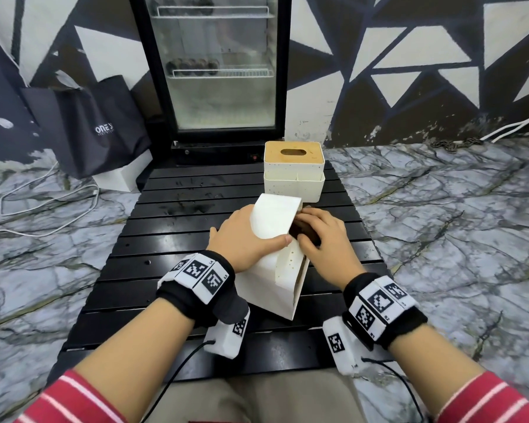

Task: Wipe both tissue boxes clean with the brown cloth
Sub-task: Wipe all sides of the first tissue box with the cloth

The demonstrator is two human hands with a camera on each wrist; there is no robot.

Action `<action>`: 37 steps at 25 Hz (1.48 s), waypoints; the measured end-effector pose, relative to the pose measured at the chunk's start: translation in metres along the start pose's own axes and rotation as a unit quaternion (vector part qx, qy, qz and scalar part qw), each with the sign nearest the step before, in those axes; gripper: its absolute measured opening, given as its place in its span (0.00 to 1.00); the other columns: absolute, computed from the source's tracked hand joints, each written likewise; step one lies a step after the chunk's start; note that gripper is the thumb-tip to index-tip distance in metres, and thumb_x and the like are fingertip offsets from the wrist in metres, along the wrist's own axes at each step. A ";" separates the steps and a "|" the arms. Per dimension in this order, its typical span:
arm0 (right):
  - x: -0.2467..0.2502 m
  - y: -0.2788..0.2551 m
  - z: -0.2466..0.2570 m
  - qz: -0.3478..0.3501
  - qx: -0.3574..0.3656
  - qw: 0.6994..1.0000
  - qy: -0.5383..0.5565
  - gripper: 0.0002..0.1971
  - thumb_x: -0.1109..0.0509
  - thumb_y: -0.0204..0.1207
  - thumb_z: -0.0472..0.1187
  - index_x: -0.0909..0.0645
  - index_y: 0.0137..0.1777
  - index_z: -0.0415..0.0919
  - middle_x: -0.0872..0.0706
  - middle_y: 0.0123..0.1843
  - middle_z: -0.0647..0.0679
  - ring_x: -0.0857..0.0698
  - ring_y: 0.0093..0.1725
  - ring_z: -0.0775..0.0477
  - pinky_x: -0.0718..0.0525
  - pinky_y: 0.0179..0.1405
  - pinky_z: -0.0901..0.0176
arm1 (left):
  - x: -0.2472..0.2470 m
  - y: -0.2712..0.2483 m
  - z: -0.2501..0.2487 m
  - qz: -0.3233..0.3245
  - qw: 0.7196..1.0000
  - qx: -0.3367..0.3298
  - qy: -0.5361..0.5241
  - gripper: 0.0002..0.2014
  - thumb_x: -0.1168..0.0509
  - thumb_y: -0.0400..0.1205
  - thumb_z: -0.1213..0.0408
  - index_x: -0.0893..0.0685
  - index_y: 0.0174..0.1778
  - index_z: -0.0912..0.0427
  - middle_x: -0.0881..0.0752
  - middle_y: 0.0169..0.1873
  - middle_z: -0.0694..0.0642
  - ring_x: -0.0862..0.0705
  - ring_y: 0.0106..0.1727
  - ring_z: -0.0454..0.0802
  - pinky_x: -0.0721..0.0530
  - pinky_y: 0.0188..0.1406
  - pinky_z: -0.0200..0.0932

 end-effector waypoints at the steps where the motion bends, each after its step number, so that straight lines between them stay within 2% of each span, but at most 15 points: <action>1: 0.000 -0.007 0.001 -0.007 0.002 1.000 0.008 0.19 0.36 0.76 0.36 0.24 0.67 0.46 0.28 0.70 0.55 0.36 0.69 0.48 0.44 0.66 0.67 | 0.000 0.003 0.002 0.002 1.000 0.005 -0.003 0.38 0.39 0.54 0.26 0.26 0.59 0.37 0.22 0.58 0.39 0.24 0.66 0.49 0.31 0.69 0.65; 4: 0.000 -0.024 0.000 -0.025 0.001 0.999 0.049 0.19 0.34 0.74 0.35 0.23 0.65 0.48 0.27 0.66 0.59 0.31 0.66 0.51 0.38 0.65 0.66 | 0.003 0.010 0.004 0.006 1.000 0.014 0.007 0.42 0.39 0.54 0.22 0.25 0.61 0.39 0.20 0.60 0.42 0.23 0.65 0.51 0.31 0.68 0.67; 6: 0.005 -0.028 -0.001 -0.042 -0.009 0.995 0.094 0.19 0.33 0.73 0.33 0.21 0.63 0.48 0.24 0.64 0.56 0.26 0.65 0.52 0.31 0.66 0.65 | 0.005 0.012 0.000 0.015 0.999 0.025 0.022 0.43 0.41 0.53 0.21 0.26 0.61 0.42 0.20 0.60 0.44 0.22 0.64 0.52 0.29 0.67 0.66; 9: 0.012 -0.032 0.004 -0.055 -0.029 0.988 0.140 0.19 0.33 0.72 0.31 0.20 0.60 0.49 0.22 0.60 0.53 0.23 0.62 0.57 0.31 0.62 0.79 | 0.009 0.011 -0.008 0.026 0.999 0.012 0.024 0.43 0.45 0.53 0.16 0.28 0.55 0.44 0.19 0.54 0.48 0.20 0.58 0.55 0.23 0.60 0.63; 12: 0.012 -0.036 0.021 -0.052 0.004 0.991 0.121 0.18 0.31 0.71 0.34 0.20 0.59 0.49 0.23 0.60 0.56 0.24 0.61 0.57 0.35 0.59 0.84 | 0.016 0.009 -0.003 0.000 1.000 0.005 0.023 0.56 0.52 0.59 0.16 0.39 0.78 0.49 0.26 0.72 0.54 0.26 0.71 0.57 0.28 0.69 0.62; 14: 0.007 -0.037 0.031 -0.033 0.033 0.995 0.086 0.18 0.30 0.69 0.37 0.22 0.59 0.47 0.24 0.58 0.59 0.25 0.60 0.55 0.33 0.61 0.73 | 0.015 0.007 0.000 -0.006 1.000 0.022 0.000 0.53 0.48 0.64 0.23 0.45 0.81 0.53 0.31 0.77 0.54 0.30 0.75 0.55 0.31 0.72 0.60; 15: 0.004 -0.039 0.033 -0.023 0.041 0.996 0.070 0.18 0.30 0.68 0.39 0.22 0.58 0.47 0.24 0.58 0.61 0.26 0.60 0.54 0.32 0.61 0.68 | 0.012 0.006 -0.001 0.000 1.000 0.020 0.003 0.51 0.46 0.66 0.25 0.40 0.79 0.55 0.28 0.74 0.55 0.28 0.73 0.57 0.29 0.70 0.58; 17: 0.000 -0.041 0.033 -0.018 0.048 0.997 0.052 0.17 0.28 0.67 0.40 0.21 0.57 0.45 0.25 0.60 0.62 0.29 0.63 0.56 0.35 0.64 0.66 | 0.007 0.006 0.000 0.003 1.000 0.002 0.017 0.41 0.46 0.63 0.24 0.29 0.62 0.53 0.19 0.59 0.54 0.21 0.61 0.57 0.22 0.58 0.56; 19: -0.001 -0.040 0.032 -0.015 0.058 0.997 0.044 0.17 0.29 0.68 0.41 0.20 0.59 0.44 0.26 0.62 0.61 0.32 0.65 0.57 0.38 0.67 0.66 | 0.006 0.008 0.004 -0.009 1.000 -0.006 0.005 0.32 0.43 0.66 0.26 0.29 0.52 0.50 0.20 0.49 0.50 0.20 0.51 0.52 0.22 0.45 0.47; 22: -0.007 -0.031 0.030 0.002 0.069 0.997 0.020 0.20 0.34 0.70 0.44 0.21 0.63 0.44 0.25 0.68 0.54 0.33 0.67 0.55 0.42 0.68 0.68 | 0.008 0.007 0.001 -0.021 0.999 -0.037 -0.020 0.23 0.35 0.76 0.39 0.28 0.59 0.50 0.22 0.51 0.46 0.24 0.49 0.46 0.31 0.37 0.33; 27: -0.015 -0.039 0.033 -0.007 0.126 0.992 -0.022 0.24 0.41 0.70 0.50 0.23 0.65 0.42 0.25 0.68 0.52 0.35 0.68 0.53 0.49 0.69 0.78 | 0.008 0.006 -0.001 -0.031 0.998 -0.042 -0.033 0.26 0.35 0.77 0.42 0.29 0.67 0.50 0.23 0.55 0.45 0.25 0.52 0.46 0.31 0.47 0.41; 29: -0.012 -0.037 0.028 0.020 0.127 0.992 -0.015 0.25 0.42 0.70 0.51 0.24 0.66 0.44 0.28 0.70 0.56 0.35 0.69 0.53 0.47 0.69 0.76 | 0.007 0.007 -0.001 -0.027 0.998 -0.043 -0.038 0.27 0.35 0.77 0.42 0.30 0.68 0.50 0.24 0.55 0.44 0.26 0.52 0.45 0.31 0.48 0.41; 32: -0.010 -0.028 0.023 0.024 0.094 0.995 -0.013 0.26 0.41 0.70 0.53 0.24 0.67 0.45 0.27 0.71 0.53 0.34 0.71 0.50 0.44 0.70 0.69 | 0.006 0.008 0.001 -0.029 0.998 -0.042 -0.036 0.27 0.35 0.77 0.42 0.30 0.68 0.50 0.24 0.54 0.44 0.26 0.52 0.45 0.31 0.48 0.41; 34: -0.015 -0.029 0.027 0.006 0.082 0.996 -0.023 0.24 0.39 0.71 0.48 0.24 0.67 0.42 0.27 0.71 0.49 0.34 0.70 0.47 0.47 0.69 0.71 | 0.006 0.009 0.002 -0.033 0.998 -0.035 -0.040 0.27 0.35 0.77 0.42 0.30 0.68 0.50 0.24 0.54 0.44 0.25 0.52 0.46 0.31 0.47 0.41; 37: -0.018 -0.040 0.030 0.002 0.129 0.990 -0.053 0.25 0.42 0.72 0.49 0.25 0.67 0.41 0.26 0.70 0.47 0.35 0.69 0.48 0.49 0.68 0.75 | 0.005 0.007 0.001 -0.029 0.997 -0.044 -0.049 0.27 0.35 0.76 0.42 0.30 0.68 0.50 0.24 0.54 0.43 0.25 0.52 0.45 0.32 0.48 0.40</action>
Point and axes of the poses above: each hand's wrist, its own y-axis towards the middle knuckle, its own x-axis out of the back of the hand, z = x × y, the point moved 6 cm from there along y, towards the middle knuckle
